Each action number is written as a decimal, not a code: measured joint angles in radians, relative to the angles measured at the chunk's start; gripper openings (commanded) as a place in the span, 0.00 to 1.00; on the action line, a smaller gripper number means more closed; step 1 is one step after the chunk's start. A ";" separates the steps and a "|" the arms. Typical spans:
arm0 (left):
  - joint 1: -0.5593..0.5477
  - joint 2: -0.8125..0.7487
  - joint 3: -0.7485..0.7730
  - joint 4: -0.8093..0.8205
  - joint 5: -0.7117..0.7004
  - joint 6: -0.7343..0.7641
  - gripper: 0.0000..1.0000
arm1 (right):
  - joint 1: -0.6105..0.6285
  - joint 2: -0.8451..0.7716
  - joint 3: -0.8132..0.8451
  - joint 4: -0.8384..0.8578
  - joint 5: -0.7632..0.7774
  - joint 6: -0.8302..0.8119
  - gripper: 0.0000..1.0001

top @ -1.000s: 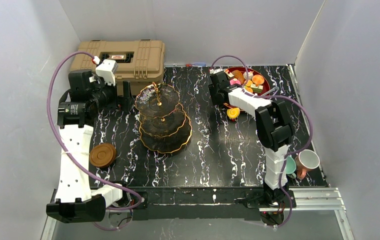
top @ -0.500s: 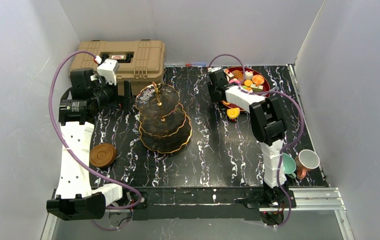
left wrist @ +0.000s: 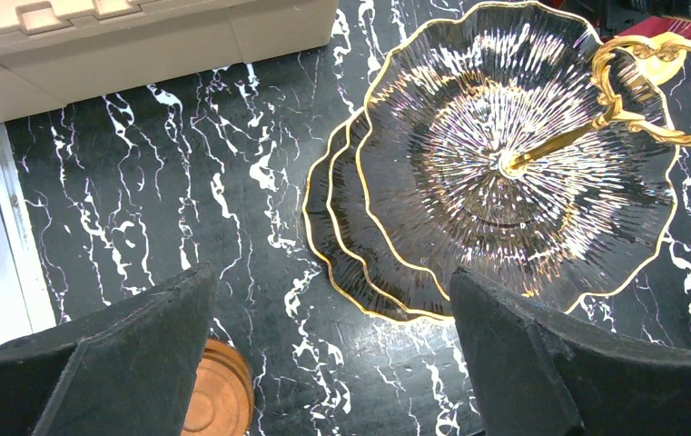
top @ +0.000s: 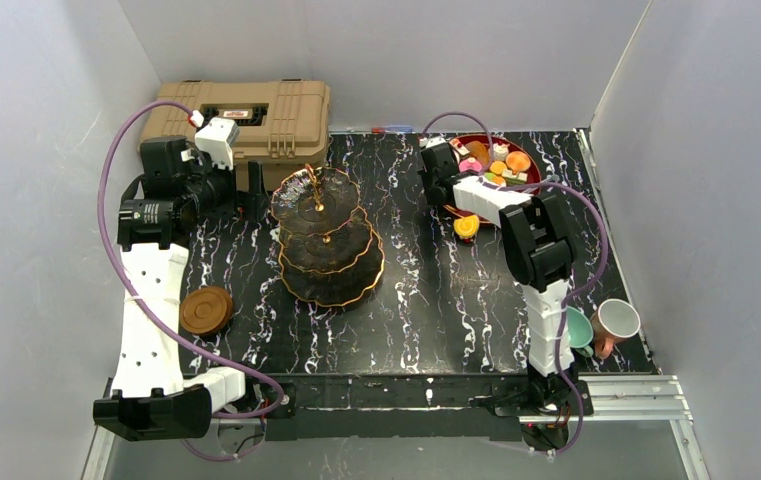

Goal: Serve the afternoon tea
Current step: Move the tray at the center of the board.

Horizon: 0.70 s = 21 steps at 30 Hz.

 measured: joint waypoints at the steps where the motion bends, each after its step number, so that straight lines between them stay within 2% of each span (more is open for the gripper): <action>1: 0.000 0.000 0.000 0.000 0.000 0.000 0.98 | 0.002 -0.005 -0.011 0.016 0.000 -0.002 0.06; 3: 0.001 0.000 0.000 0.000 0.000 0.000 0.98 | 0.009 -0.015 -0.036 0.049 0.006 -0.004 0.01; 12: 0.006 -0.015 0.000 0.000 0.004 0.003 0.98 | 0.091 -0.090 -0.148 0.069 0.051 0.028 0.01; 21: 0.006 -0.041 -0.002 -0.001 0.011 0.008 0.98 | 0.246 -0.216 -0.313 0.065 0.079 0.111 0.01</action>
